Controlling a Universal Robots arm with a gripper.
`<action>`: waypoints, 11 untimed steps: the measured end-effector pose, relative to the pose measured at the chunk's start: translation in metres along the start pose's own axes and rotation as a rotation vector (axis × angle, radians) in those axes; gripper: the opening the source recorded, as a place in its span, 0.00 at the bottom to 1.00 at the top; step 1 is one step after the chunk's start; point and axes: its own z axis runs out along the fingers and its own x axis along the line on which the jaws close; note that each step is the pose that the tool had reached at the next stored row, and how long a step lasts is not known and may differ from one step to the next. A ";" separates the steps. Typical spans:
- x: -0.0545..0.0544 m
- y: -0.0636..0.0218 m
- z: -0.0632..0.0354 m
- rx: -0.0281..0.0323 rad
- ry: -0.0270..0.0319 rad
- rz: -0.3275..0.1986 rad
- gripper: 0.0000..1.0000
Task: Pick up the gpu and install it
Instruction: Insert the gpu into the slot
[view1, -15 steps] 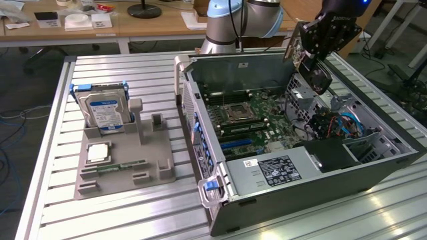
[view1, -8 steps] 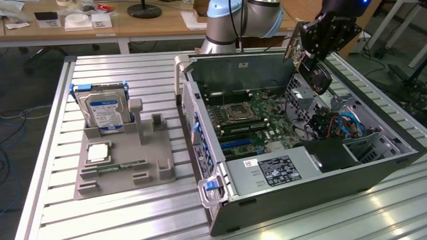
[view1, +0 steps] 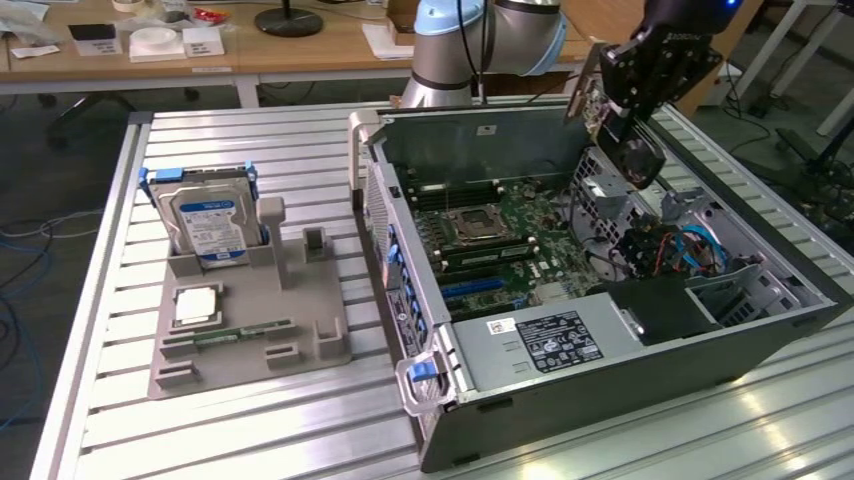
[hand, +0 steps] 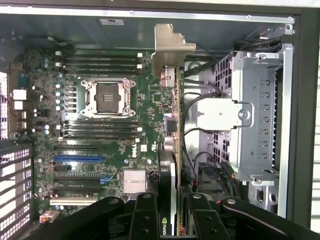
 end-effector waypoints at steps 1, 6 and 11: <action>0.000 0.0000 0.0000 -0.0002 0.0005 -0.010 0.26; 0.000 0.0000 0.0000 -0.0014 0.0030 -0.066 0.26; 0.000 0.0000 0.0000 -0.0027 0.0059 -0.129 0.26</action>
